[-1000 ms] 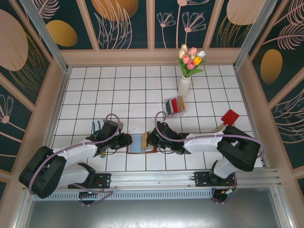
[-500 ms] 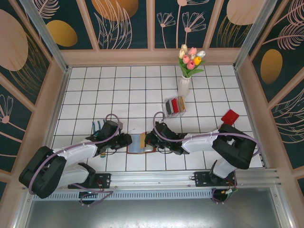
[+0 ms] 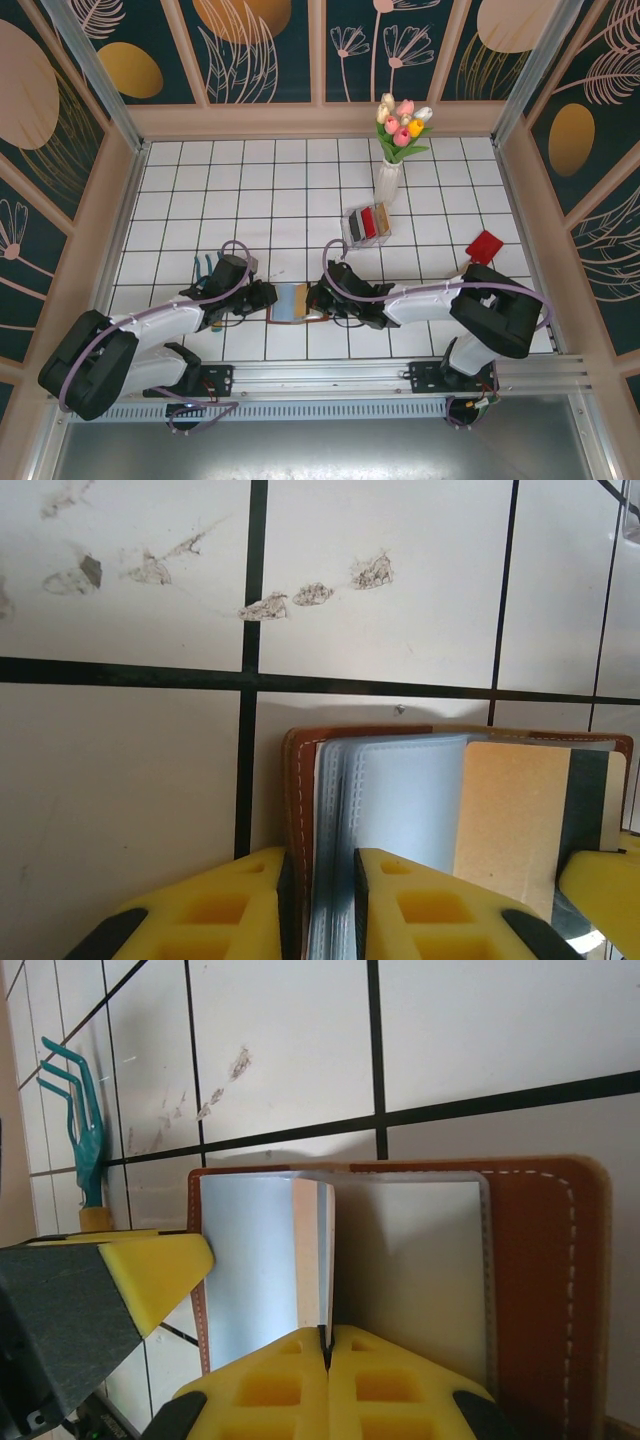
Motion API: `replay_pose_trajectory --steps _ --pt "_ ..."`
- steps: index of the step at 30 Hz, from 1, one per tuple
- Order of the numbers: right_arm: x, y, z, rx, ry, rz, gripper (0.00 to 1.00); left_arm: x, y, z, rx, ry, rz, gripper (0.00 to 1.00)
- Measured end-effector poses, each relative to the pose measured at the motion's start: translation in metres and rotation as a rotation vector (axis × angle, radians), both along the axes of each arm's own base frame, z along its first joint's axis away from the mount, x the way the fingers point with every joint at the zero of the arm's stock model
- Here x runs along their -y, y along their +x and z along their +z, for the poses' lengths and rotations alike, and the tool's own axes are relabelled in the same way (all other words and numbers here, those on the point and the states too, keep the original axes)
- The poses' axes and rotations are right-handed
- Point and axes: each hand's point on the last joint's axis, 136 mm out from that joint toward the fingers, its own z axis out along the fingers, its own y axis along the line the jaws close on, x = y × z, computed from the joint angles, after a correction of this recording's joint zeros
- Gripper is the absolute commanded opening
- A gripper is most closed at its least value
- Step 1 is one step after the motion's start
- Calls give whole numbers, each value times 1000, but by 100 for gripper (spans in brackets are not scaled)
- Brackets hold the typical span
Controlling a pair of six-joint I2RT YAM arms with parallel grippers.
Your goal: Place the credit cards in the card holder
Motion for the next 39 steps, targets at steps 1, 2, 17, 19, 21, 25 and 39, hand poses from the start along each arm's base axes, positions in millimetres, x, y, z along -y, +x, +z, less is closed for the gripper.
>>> replay_pose_trajectory --steps 1,2,17,19,21,25,39 --pt "0 0 0 2 -1 -6 0 0 0 0 1 -1 0 24" --pt "0 0 1 6 -3 -8 0 0 0 0 2 -1 0 24" --pt "5 1 3 45 20 -1 0 -2 0 0 11 4 9 25" --pt "4 2 4 47 32 -6 0 -3 1 -1 13 9 13 25" --pt "3 2 5 51 40 -6 0 -4 1 -1 13 9 14 25" --pt "4 3 8 58 43 -12 0 -4 1 -1 19 7 15 25" --pt "6 2 5 64 57 -16 0 -2 -2 -1 10 -6 6 25"
